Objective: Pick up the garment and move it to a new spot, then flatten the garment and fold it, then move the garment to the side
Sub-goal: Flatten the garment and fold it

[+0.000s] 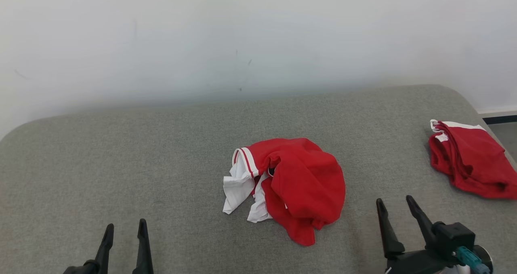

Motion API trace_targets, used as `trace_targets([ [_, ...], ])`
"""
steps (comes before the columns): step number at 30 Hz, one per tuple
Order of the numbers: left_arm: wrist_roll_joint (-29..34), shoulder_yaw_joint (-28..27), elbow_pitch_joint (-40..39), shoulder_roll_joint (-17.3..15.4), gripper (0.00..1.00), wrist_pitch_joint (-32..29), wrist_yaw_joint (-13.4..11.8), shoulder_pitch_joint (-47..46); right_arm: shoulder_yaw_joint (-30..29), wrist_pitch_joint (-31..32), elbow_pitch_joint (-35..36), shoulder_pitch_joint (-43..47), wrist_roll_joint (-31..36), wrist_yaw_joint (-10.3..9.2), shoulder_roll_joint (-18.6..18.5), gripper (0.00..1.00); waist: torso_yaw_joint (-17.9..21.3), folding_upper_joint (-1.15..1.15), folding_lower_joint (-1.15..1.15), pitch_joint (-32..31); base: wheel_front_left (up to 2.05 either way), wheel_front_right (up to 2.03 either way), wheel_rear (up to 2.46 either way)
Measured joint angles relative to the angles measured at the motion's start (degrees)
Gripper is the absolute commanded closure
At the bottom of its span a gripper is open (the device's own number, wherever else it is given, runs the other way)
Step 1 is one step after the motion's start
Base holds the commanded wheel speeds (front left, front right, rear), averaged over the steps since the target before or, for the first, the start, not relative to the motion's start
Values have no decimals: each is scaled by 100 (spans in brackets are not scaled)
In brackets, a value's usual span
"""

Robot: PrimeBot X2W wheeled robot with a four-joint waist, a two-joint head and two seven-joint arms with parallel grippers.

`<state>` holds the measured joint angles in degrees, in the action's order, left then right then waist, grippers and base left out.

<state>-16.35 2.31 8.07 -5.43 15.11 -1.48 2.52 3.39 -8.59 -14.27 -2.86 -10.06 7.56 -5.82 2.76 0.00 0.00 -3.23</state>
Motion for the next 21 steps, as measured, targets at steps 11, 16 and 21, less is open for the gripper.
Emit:
trace_targets([
  [11,123,16,45,154,0,0,109,-7,1195,973,-359,-1168,-322,0,-194,0,-180,0,0,92,0,0,0],
  [16,170,-2,55,170,0,0,151,-30,1578,1522,-821,-1645,-463,0,-143,0,-299,0,0,127,0,0,0],
  [21,197,-5,75,193,0,0,203,-51,1727,1861,-1393,-2039,-409,0,-56,0,-474,0,0,173,0,0,0],
])
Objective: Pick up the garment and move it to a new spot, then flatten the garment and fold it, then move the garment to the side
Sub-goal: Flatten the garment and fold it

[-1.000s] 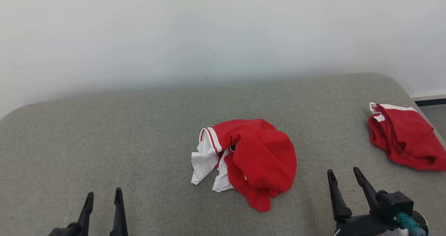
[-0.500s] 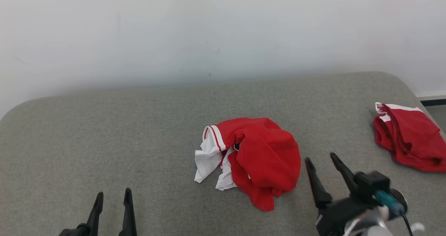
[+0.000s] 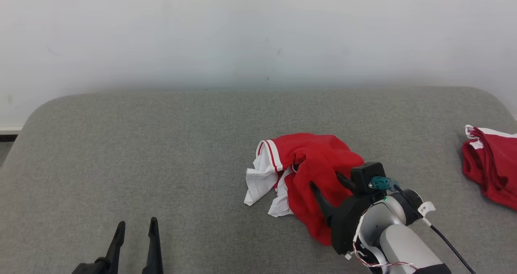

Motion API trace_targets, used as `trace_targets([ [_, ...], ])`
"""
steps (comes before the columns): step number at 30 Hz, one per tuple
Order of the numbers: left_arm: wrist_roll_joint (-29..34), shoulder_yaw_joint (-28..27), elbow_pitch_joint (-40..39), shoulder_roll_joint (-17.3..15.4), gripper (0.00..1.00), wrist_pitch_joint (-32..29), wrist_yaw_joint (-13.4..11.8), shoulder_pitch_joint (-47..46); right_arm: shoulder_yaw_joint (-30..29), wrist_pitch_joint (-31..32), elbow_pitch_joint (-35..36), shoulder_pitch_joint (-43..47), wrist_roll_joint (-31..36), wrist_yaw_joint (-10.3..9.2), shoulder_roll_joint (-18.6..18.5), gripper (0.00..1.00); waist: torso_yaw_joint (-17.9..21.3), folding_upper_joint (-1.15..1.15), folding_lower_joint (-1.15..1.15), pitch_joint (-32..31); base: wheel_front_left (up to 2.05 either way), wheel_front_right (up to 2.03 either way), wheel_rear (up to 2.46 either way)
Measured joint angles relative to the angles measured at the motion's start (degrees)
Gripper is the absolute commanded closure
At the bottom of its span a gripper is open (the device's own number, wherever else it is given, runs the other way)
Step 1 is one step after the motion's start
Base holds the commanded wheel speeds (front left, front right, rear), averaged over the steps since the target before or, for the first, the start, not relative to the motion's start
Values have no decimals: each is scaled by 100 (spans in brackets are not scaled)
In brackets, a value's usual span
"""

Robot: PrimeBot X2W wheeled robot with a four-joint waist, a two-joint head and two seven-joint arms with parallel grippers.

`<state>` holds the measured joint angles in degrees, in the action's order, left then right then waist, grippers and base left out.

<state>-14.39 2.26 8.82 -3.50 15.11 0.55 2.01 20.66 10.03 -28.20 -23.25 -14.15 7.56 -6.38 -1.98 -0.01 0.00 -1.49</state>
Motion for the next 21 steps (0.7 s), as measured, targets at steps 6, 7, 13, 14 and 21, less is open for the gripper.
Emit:
trace_targets([
  [6,23,31,54,19,0,0,53,-30,105,131,-599,-260,-118,0,96,68,-202,0,0,47,0,0,0],
  [7,26,42,62,22,0,0,54,-34,149,138,-657,-274,-149,0,97,100,-230,0,0,51,0,0,0],
  [13,26,25,96,36,0,0,81,-36,392,-270,-695,-469,-425,0,125,100,-299,0,0,36,0,0,0],
  [14,26,13,101,38,0,0,91,-36,422,-372,-632,-497,-510,0,134,100,-291,0,0,28,0,0,0],
  [21,27,-74,121,47,0,0,103,-35,561,-1027,249,-871,-1720,-1,281,100,-143,0,0,-17,0,0,0],
])
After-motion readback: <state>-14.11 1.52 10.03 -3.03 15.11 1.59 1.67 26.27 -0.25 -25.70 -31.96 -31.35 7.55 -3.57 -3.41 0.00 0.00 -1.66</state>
